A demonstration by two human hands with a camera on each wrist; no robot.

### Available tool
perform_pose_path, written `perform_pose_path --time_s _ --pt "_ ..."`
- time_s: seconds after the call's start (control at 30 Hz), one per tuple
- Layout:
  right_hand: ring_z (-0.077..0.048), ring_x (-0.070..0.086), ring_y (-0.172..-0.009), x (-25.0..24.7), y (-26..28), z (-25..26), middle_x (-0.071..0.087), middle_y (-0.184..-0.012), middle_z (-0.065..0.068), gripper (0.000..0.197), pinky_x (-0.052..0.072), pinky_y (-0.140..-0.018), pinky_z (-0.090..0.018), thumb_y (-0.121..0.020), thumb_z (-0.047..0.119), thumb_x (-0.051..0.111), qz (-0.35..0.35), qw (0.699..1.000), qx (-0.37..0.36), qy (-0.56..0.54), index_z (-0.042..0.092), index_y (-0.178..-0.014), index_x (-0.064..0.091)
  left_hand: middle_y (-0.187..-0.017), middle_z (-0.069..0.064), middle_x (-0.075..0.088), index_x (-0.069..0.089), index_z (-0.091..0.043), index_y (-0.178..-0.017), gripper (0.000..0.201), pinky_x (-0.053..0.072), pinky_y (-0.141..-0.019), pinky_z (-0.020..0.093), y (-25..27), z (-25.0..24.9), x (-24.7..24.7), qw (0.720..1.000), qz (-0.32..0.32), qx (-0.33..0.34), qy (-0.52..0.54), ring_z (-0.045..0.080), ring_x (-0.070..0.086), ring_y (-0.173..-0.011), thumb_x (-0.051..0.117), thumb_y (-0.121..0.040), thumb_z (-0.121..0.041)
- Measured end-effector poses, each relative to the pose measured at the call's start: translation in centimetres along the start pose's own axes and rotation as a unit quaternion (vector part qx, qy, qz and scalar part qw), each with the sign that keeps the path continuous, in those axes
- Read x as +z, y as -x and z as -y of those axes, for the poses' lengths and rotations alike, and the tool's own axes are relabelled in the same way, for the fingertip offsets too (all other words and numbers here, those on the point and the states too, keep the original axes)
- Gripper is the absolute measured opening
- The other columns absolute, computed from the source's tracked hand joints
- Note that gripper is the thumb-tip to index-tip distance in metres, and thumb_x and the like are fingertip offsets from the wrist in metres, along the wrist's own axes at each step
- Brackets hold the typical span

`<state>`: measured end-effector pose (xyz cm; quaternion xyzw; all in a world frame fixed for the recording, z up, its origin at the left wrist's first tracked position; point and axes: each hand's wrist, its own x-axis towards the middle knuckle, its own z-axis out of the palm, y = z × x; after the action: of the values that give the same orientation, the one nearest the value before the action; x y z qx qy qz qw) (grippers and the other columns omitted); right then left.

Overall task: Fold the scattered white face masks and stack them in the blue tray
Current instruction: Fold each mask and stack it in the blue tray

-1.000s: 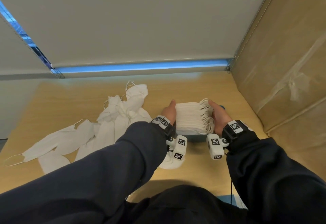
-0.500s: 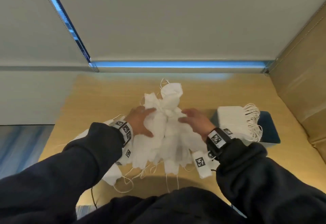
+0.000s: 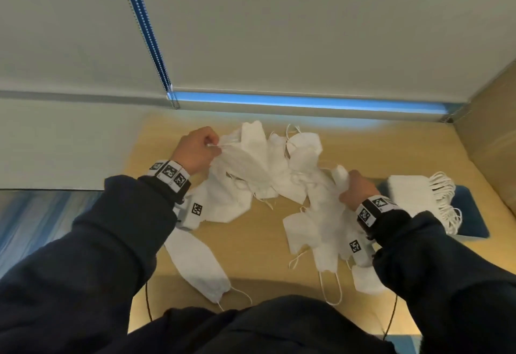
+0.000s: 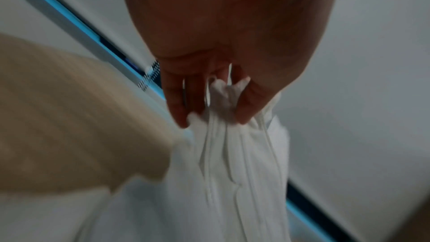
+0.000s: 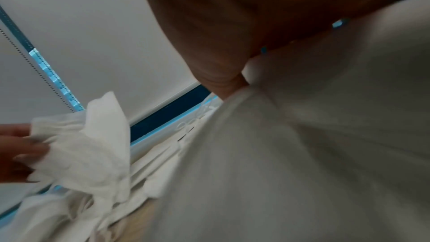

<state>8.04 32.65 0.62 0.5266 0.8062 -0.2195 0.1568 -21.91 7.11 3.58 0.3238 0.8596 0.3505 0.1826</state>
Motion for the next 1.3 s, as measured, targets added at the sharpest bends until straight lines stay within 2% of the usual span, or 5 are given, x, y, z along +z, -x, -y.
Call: perform_pose_path --time_s 0.33,0.47,0.73,1.07,1.3 --pt "-0.033 0.044 -0.136 1.0 -0.9 4.2 0.042 -0.152 -0.01 0.088 0.041 -0.107 -0.049 -0.083 0.055 0.072 -0.098 0.985 -0.103 0.098 0.021 -0.152 0.03 -0.129 0.012 0.059 0.053 -0.018 -0.12 0.038 0.046 -0.087 0.04 0.1 6.7 -2.0 0.982 -0.033 -0.17 -0.071 0.03 0.057 -0.104 0.069 -0.09 -0.036" --pt "-0.031 0.051 -0.129 3.7 -1.0 6.9 0.046 -0.147 -0.011 0.092 0.045 -0.106 -0.043 -0.08 0.061 0.074 0.002 0.991 -0.128 0.043 0.016 -0.151 0.035 -0.148 0.005 0.04 0.049 -0.031 -0.132 0.055 0.038 -0.107 0.048 3.7 4.9 0.6 0.973 -0.107 0.002 -0.204 0.03 0.043 -0.133 0.072 -0.083 -0.045" --pt "-0.029 0.042 -0.131 7.2 -0.6 9.2 0.036 -0.149 -0.002 0.112 0.045 -0.102 -0.046 -0.061 0.076 0.075 -0.048 0.966 -0.234 0.094 0.03 -0.152 0.027 -0.15 0.001 0.034 0.026 -0.027 -0.153 0.117 0.046 -0.097 0.046 5.9 5.3 6.7 0.917 0.193 0.086 -0.337 0.027 0.039 -0.131 0.069 -0.059 -0.082" --pt "-0.025 0.063 -0.095 4.5 -0.3 14.2 0.066 -0.1 0.0 0.037 0.035 -0.098 -0.047 -0.088 0.049 0.052 -0.091 0.862 -0.302 0.397 0.02 -0.109 0.061 -0.135 0.017 0.055 0.012 -0.009 -0.159 0.084 0.042 -0.07 0.039 5.2 2.8 7.2 0.848 0.147 0.182 -0.475 0.034 0.06 -0.11 0.059 -0.09 -0.011" --pt "-0.02 0.055 -0.076 0.5 3.3 14.2 0.059 -0.077 0.006 0.018 0.041 -0.087 -0.04 -0.096 0.04 0.048 -0.087 0.921 -0.301 0.232 0.029 -0.084 0.055 -0.113 -0.001 0.075 0.066 -0.03 -0.127 0.048 0.05 -0.096 0.039 5.1 1.0 2.7 0.995 0.022 0.049 -0.082 0.024 0.068 -0.102 0.053 -0.081 -0.037"
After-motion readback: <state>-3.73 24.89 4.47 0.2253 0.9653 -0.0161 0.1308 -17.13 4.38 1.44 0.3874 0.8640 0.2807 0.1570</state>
